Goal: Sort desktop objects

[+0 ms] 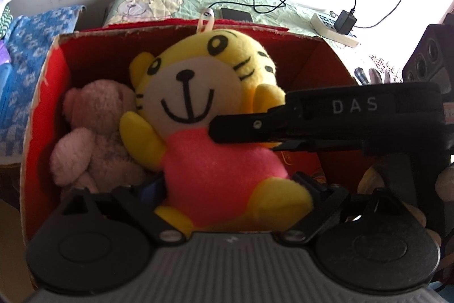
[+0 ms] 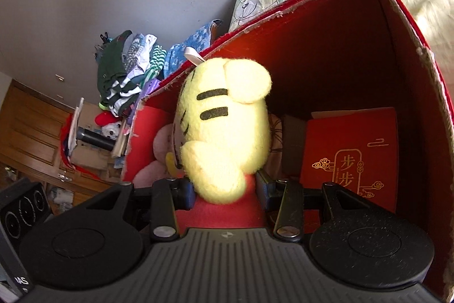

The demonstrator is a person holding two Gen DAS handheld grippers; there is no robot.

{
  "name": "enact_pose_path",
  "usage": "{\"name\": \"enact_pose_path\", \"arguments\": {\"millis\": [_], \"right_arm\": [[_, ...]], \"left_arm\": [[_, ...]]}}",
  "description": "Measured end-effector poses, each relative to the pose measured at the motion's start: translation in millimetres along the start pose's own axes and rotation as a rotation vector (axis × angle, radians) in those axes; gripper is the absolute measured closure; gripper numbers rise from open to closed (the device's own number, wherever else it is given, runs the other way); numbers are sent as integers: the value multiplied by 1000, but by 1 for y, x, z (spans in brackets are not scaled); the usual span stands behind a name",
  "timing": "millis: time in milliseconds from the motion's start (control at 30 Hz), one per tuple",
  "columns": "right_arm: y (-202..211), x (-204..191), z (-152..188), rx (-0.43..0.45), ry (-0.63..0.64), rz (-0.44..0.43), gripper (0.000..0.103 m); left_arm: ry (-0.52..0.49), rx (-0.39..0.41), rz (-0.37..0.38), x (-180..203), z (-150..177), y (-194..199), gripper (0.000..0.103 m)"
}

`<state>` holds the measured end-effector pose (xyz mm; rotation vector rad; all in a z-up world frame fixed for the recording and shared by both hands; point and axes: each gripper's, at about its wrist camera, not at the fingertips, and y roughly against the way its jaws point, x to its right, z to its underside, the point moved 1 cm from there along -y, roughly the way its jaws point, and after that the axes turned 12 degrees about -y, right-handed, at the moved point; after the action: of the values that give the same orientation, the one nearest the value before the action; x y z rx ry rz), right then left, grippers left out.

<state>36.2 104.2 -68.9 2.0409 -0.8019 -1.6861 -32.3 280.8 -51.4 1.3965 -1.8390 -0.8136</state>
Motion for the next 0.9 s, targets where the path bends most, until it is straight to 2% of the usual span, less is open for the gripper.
{"name": "enact_pose_path", "arguments": {"millis": [100, 233, 433, 533, 633, 767, 900], "right_arm": [[1, 0, -1, 7, 4, 15, 57], [8, 1, -1, 29, 7, 13, 44], [23, -5, 0, 94, 44, 27, 44], [32, -5, -1, 117, 35, 6, 44], [41, -3, -1, 140, 17, -7, 49], [42, -3, -4, 141, 8, 6, 68], [36, -1, -5, 129, -3, 15, 70]], "left_arm": [[-1, -9, -6, 1, -2, -1, 8], [5, -21, -17, 1, -2, -2, 6], [3, -19, -16, 0, -1, 1, 6], [0, -11, -10, 0, 0, 4, 7], [3, -3, -4, 0, 1, 11, 7], [2, 33, 12, 2, 1, 25, 8], [2, 80, 32, 5, 0, 37, 10]]}}
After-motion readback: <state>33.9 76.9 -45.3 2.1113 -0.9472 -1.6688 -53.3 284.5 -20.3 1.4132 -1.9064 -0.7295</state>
